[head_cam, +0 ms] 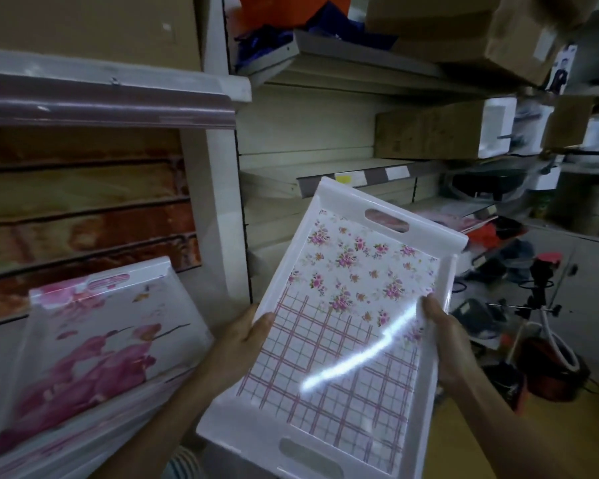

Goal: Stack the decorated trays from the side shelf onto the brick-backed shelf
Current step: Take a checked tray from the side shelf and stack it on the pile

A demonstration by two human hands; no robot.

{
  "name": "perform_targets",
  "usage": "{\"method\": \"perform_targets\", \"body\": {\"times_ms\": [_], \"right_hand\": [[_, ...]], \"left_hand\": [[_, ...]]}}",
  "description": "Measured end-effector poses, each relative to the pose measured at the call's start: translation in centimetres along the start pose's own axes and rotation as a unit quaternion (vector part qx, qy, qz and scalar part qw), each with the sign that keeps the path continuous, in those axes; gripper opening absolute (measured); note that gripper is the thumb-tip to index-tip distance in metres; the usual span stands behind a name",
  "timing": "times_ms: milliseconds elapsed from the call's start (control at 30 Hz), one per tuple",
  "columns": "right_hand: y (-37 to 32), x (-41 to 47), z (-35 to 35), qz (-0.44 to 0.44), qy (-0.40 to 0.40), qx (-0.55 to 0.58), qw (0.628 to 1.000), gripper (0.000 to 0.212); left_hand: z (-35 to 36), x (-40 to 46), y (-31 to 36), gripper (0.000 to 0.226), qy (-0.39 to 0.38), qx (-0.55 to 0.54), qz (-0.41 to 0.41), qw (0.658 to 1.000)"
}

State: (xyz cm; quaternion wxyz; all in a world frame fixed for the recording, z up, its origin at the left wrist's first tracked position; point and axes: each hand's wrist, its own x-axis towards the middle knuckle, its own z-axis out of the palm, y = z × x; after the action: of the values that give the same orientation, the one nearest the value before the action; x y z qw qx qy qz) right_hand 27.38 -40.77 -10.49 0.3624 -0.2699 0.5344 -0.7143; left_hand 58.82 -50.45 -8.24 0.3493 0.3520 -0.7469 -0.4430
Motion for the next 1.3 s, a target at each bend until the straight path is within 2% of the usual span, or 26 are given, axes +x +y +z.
{"method": "perform_targets", "body": {"times_ms": [67, 300, 433, 567, 800, 1033, 1200, 1300], "right_hand": [[0.0, -0.3, 1.9, -0.001, -0.028, 0.001, 1.0, 0.051], [0.3, -1.6, 10.3, 0.008, -0.113, 0.04, 0.993, 0.045], [0.6, -1.6, 15.1, 0.05, -0.187, 0.083, 0.977, 0.043], [0.4, -1.9, 20.1, 0.055, -0.229, 0.078, 0.969, 0.041], [1.0, -3.6, 26.2, 0.035, -0.297, 0.014, 0.954, 0.027], [2.2, -3.5, 29.0, -0.006, -0.337, -0.115, 0.934, 0.033], [3.2, -2.8, 30.7, -0.01, -0.337, -0.139, 0.931, 0.033], [4.4, -2.2, 31.6, -0.015, -0.342, -0.185, 0.921, 0.035]], "left_hand": [[-1.4, -1.2, -0.3, 0.019, 0.026, 0.0, 0.006, 1.0], [-7.6, -6.1, -0.2, 0.019, 0.143, 0.056, 0.007, 0.988], [-10.9, -8.7, -0.1, 0.021, 0.21, 0.077, -0.016, 0.975], [-14.3, -10.5, -0.7, 0.024, 0.266, 0.069, -0.044, 0.961], [-18.7, -11.3, -1.3, 0.021, 0.353, 0.021, -0.078, 0.932], [-22.0, -9.7, -3.5, 0.018, 0.419, -0.001, -0.108, 0.901], [-23.2, -9.0, -5.5, 0.027, 0.428, 0.027, -0.129, 0.894], [-23.7, -9.0, -6.5, 0.024, 0.422, 0.045, -0.147, 0.893]]}}
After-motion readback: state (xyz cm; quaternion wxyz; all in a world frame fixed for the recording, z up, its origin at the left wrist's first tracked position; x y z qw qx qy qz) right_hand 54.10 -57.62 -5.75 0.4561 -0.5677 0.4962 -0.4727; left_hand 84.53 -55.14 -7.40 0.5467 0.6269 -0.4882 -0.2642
